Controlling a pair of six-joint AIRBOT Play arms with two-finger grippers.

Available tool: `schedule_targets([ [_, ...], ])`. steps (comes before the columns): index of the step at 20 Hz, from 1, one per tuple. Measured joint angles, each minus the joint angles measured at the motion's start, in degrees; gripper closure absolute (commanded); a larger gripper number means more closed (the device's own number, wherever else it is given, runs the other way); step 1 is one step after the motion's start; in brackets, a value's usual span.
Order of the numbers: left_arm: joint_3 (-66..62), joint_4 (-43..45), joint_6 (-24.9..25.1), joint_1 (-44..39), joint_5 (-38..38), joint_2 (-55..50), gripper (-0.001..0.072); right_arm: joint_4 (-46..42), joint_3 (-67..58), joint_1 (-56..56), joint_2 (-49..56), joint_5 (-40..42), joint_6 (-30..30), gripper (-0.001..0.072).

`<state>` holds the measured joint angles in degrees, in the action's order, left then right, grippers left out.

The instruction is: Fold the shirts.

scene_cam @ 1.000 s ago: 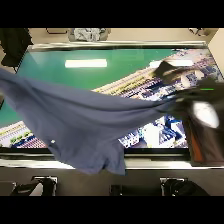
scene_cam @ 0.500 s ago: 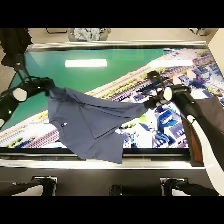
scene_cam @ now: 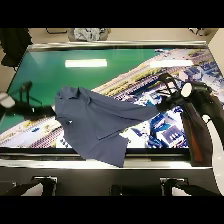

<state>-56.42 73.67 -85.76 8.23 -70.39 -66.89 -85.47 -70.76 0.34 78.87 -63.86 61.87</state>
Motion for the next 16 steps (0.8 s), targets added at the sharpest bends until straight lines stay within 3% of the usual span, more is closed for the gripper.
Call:
schedule_targets([
  [3, 14.3, -8.1, -0.2, -1.1, -1.4, 8.6, -0.0005, -0.1, 0.1, -0.3, -0.3, -3.5, -1.5, 0.0663],
  [7, 27.9, -16.5, -3.5, -7.4, 3.1, 15.3, -0.0004, 0.8, 0.2, -0.3, -0.4, -5.8, -2.2, 0.0663],
  [9, 31.6, -18.7, -6.4, -12.7, 7.3, 16.1, -0.0004, 1.3, 0.2, -0.3, -0.4, -6.8, -2.4, 0.0663],
  [11, 33.6, -20.3, -9.4, -17.6, 12.5, 16.0, 0.0056, 1.5, 0.2, -0.3, -0.4, -7.7, -2.5, 0.0663],
  [15, 35.0, -23.6, -13.1, -24.5, 19.3, 13.8, 0.0056, 1.7, 0.2, -0.3, -0.4, -8.7, -2.6, 0.0663],
  [16, 35.0, -24.4, -13.5, -25.7, 20.1, 12.9, 0.0114, 1.8, 0.2, -0.3, -0.4, -8.9, -2.6, 0.0663],
])
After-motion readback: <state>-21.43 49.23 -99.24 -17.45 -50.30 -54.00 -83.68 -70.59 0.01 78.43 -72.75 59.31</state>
